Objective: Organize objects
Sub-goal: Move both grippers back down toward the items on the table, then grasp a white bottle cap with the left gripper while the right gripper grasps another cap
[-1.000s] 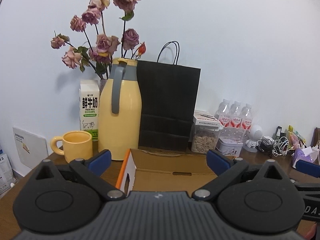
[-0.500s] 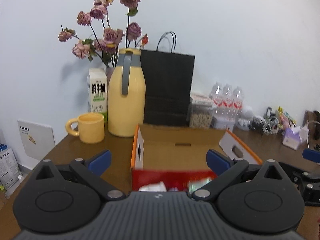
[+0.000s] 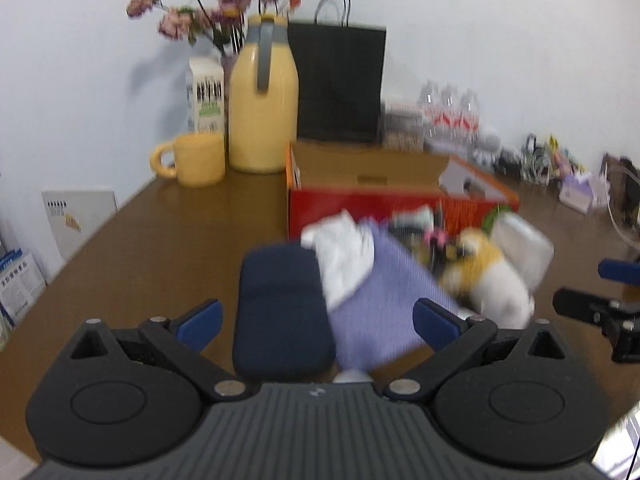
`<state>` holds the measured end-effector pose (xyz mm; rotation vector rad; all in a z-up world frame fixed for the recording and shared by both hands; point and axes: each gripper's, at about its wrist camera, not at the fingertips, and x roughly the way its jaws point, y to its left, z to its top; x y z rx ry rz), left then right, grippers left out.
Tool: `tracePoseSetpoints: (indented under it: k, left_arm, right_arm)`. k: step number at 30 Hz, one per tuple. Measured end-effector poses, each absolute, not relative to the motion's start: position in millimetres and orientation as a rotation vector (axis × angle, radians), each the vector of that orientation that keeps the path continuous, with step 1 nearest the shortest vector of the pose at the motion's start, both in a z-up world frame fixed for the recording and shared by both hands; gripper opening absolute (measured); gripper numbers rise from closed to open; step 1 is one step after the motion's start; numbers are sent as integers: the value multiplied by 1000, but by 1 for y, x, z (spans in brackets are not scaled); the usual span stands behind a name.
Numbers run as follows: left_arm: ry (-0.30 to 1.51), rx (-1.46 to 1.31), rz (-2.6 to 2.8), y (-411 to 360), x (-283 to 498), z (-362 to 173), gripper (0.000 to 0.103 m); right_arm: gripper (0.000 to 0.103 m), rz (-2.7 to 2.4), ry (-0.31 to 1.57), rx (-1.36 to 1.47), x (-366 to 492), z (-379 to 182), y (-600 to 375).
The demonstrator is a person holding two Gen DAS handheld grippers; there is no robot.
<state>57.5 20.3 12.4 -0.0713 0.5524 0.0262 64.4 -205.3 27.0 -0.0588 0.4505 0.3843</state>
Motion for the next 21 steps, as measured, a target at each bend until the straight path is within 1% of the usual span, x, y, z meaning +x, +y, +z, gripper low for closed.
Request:
tracePoseSetpoints:
  k: [2, 4, 5, 6, 7, 8, 10, 13, 14, 16, 17, 18, 21]
  left_arm:
    - [584, -65, 21, 19, 52, 0, 102]
    - [609, -58, 8, 16, 48, -10, 97]
    - [626, -60, -2, 14, 46, -15, 90]
    - [639, -60, -12, 12, 46, -19, 84]
    - [652, -64, -23, 10, 46, -23, 74]
    - [661, -68, -28, 8, 47, -26, 69]
    - [655, -64, -22, 6, 49, -29, 67]
    - [641, -70, -14, 5, 54, -31, 61]
    - [641, -67, -13, 4, 55, -32, 57]
    - [629, -42, -5, -1, 57, -32, 35]
    - [622, -31, -9, -3, 56, -32, 29]
    - [619, -32, -22, -3, 55, -32, 29]
    - [605, -29, -35, -3, 51, -31, 29]
  right_arm:
    - [103, 392, 475, -58, 60, 19, -203]
    - [103, 405, 497, -61, 57, 13, -201]
    - [103, 410, 507, -62, 56, 9, -199]
    - [103, 415, 517, -66, 56, 6, -198]
    - [103, 419, 525, -68, 56, 4, -196]
    - [103, 422, 533, -70, 55, 1, -194]
    - [103, 428, 543, -73, 55, -3, -192]
    - [103, 439, 546, -73, 55, -4, -190]
    - [103, 441, 546, -73, 55, -4, -189]
    - [103, 449, 546, -74, 56, -5, -186]
    - [101, 454, 548, -75, 57, -5, -185]
    - [100, 462, 551, -76, 58, -5, -184]
    - [85, 492, 558, -69, 62, -6, -180]
